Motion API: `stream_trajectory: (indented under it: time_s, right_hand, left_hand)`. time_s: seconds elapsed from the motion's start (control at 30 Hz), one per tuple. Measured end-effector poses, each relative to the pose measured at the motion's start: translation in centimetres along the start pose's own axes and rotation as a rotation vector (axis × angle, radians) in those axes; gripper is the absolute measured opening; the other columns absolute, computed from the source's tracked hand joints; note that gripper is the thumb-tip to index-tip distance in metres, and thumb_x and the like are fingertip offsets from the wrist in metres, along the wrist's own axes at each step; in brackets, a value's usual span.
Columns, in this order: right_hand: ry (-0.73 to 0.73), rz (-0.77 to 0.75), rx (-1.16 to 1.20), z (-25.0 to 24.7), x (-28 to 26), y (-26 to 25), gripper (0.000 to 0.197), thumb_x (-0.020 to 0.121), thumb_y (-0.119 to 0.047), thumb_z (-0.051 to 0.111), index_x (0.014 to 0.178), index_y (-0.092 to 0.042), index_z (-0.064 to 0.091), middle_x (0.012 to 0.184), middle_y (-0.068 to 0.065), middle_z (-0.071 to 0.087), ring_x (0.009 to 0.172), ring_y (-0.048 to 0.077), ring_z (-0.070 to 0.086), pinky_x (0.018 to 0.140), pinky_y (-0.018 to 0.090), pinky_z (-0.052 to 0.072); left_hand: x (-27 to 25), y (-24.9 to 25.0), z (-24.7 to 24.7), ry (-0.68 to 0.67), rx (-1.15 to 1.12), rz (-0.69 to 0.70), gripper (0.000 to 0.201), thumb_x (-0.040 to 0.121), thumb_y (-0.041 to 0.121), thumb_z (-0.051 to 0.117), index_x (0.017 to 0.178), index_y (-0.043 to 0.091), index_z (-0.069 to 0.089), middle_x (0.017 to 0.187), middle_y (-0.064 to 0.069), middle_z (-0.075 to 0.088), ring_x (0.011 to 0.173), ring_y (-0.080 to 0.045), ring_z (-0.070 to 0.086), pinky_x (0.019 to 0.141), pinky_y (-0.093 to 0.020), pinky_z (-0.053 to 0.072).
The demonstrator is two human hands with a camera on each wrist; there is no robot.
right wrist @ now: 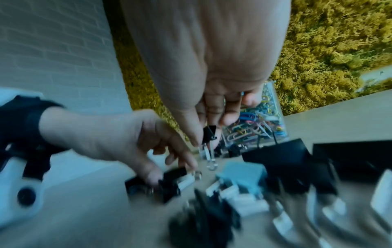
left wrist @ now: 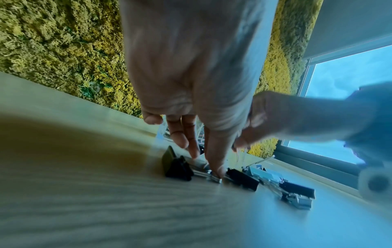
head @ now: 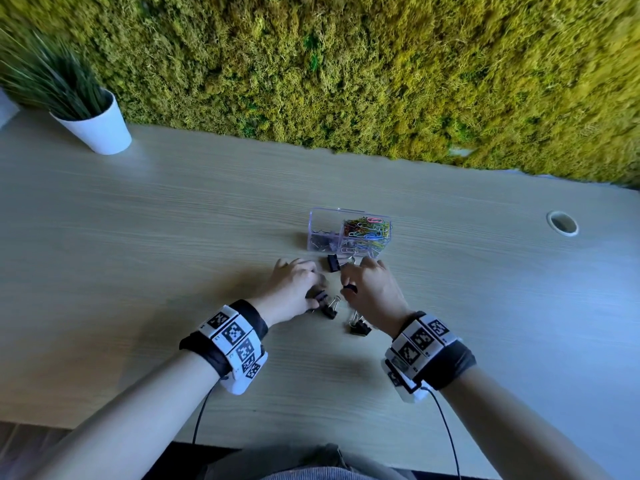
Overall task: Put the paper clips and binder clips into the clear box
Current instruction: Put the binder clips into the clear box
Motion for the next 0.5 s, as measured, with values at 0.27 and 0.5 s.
stream_trajectory:
  time_s: [0.27, 0.5]
  right_hand:
    - [0.475, 0.079, 0.473, -5.4, 4.2, -0.9, 0.009, 0.073, -0.010, 0.071, 0.073, -0.018, 0.066, 0.082, 0.001, 0.060, 0.082, 0.015, 0.050, 0.069, 0.024, 0.038]
    - [0.443, 0.071, 0.437, -5.5, 6.0, -1.2, 0.014, 0.073, -0.014, 0.074, 0.086, -0.014, 0.071, 0.086, 0.000, 0.065, 0.090, 0.021, 0.048, 0.073, 0.029, 0.038]
  left_hand:
    - [-0.2, 0.5, -0.6, 0.002, -0.022, 0.020, 0.023, 0.076, 0.028, 0.068, 0.098, 0.025, 0.063, 0.106, 0.006, 0.059, 0.104, -0.015, 0.049, 0.087, -0.033, 0.030]
    - [-0.7, 0.3, -1.3, 0.054, -0.191, -0.018, 0.018, 0.076, 0.023, 0.072, 0.076, 0.027, 0.054, 0.071, 0.016, 0.056, 0.070, -0.008, 0.049, 0.086, -0.034, 0.037]
Point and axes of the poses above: each hand's wrist, its own x-axis towards the middle knuckle, its own z-axis out of the palm, y = z × x, the point moved 2 cm from there along x, towards the middle knuckle
